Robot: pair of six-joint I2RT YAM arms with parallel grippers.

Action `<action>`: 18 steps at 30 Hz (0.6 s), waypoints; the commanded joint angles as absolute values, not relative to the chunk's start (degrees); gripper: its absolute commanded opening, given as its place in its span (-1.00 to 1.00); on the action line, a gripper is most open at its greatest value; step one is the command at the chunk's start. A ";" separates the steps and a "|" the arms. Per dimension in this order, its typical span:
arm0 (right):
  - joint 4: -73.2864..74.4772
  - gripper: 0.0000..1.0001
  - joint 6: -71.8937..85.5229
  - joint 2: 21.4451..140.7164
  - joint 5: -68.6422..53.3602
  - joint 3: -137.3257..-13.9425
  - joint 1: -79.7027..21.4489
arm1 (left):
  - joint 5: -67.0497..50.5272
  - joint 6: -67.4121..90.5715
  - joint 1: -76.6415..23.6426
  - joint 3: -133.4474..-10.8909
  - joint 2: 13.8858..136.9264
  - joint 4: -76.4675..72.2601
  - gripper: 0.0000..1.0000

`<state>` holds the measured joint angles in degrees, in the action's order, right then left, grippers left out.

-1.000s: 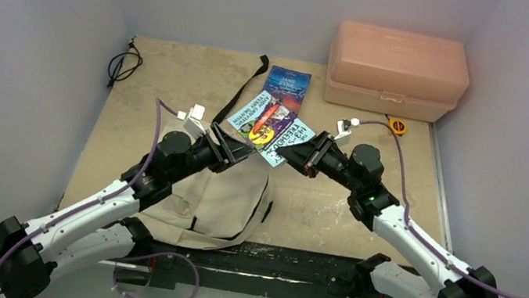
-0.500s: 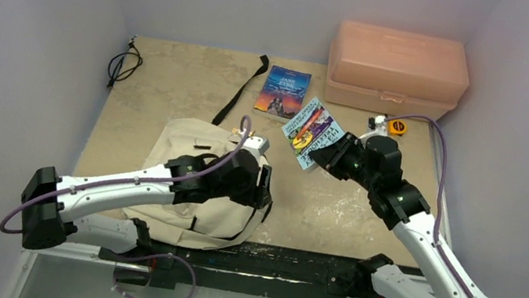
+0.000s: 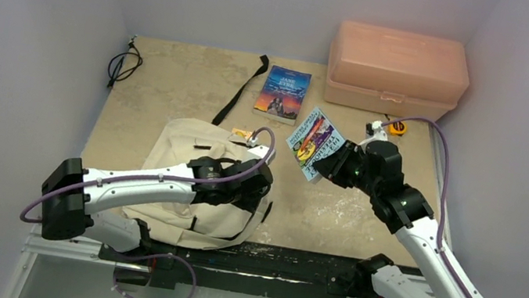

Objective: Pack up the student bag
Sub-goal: Place the book in the student bag.

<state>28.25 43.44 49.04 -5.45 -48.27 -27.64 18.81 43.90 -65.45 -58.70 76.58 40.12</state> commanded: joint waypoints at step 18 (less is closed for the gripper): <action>22.49 -1.00 36.99 49.44 -10.39 -51.09 -27.46 | 26.76 40.92 -66.27 -63.88 82.04 45.76 -0.49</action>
